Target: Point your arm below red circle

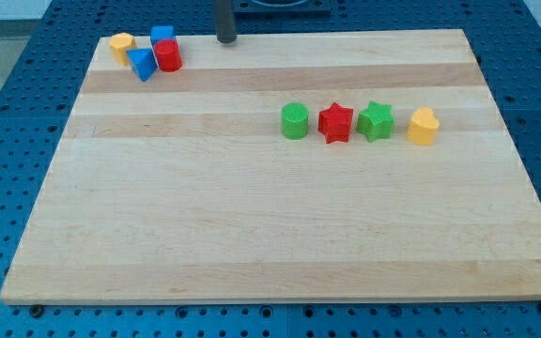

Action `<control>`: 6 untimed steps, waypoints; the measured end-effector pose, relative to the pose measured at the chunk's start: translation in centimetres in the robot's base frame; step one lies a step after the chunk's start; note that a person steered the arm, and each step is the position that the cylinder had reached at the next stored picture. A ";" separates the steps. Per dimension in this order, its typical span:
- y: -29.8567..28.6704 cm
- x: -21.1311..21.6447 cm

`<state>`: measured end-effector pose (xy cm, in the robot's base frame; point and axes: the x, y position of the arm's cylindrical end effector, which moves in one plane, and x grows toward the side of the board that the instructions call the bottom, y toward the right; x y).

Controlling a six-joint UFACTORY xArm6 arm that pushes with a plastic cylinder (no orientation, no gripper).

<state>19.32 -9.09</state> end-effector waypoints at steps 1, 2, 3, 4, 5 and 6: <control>0.0 0.9; 0.0 2.5; -0.1 4.3; -1.0 6.9; -2.4 9.7; -4.2 12.4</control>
